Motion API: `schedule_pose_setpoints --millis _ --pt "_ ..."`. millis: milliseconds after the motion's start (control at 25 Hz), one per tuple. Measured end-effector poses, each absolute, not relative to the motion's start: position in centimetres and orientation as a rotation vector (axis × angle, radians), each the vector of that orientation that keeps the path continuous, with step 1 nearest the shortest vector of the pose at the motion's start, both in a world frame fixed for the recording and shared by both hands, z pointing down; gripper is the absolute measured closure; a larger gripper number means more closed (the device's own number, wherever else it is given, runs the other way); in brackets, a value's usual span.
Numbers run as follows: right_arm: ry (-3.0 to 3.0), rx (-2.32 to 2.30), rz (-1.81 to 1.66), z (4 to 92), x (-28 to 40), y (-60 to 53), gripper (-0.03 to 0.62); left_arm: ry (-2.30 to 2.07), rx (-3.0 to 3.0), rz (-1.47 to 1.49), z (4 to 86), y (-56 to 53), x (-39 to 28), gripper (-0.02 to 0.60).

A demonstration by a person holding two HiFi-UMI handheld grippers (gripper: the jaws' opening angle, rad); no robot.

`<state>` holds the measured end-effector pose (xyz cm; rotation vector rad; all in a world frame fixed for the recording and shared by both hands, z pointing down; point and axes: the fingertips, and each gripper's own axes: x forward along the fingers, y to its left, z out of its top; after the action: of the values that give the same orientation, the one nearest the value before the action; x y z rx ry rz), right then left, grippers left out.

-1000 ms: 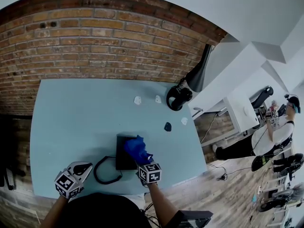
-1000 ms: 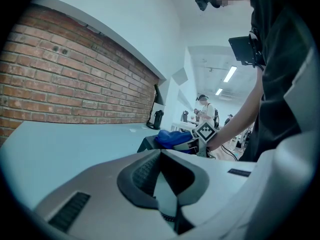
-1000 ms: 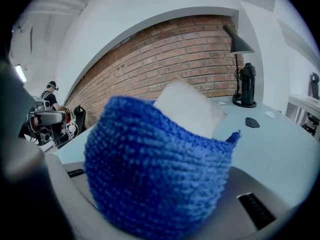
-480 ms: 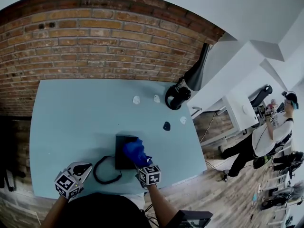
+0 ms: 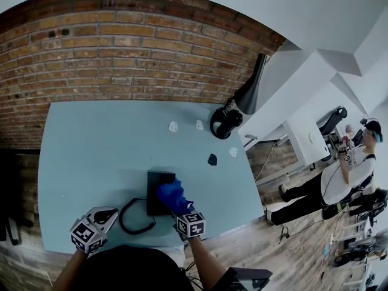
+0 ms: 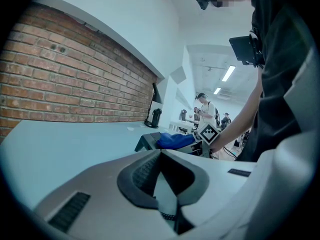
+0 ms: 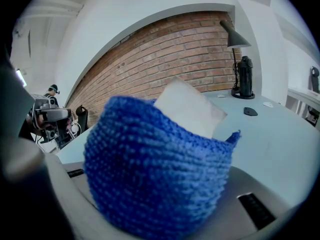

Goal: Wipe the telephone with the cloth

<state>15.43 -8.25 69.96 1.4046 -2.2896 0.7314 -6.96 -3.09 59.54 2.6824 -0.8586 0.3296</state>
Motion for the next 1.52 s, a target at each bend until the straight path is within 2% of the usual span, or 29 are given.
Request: schedule_pose_setpoints --millis 1520 --pt "-2.224 1.381 0.858 72.3 15.4 -4.0 0.461 -0.826 2.708 0.341 59.7 -2.2 -6.3 0.56"
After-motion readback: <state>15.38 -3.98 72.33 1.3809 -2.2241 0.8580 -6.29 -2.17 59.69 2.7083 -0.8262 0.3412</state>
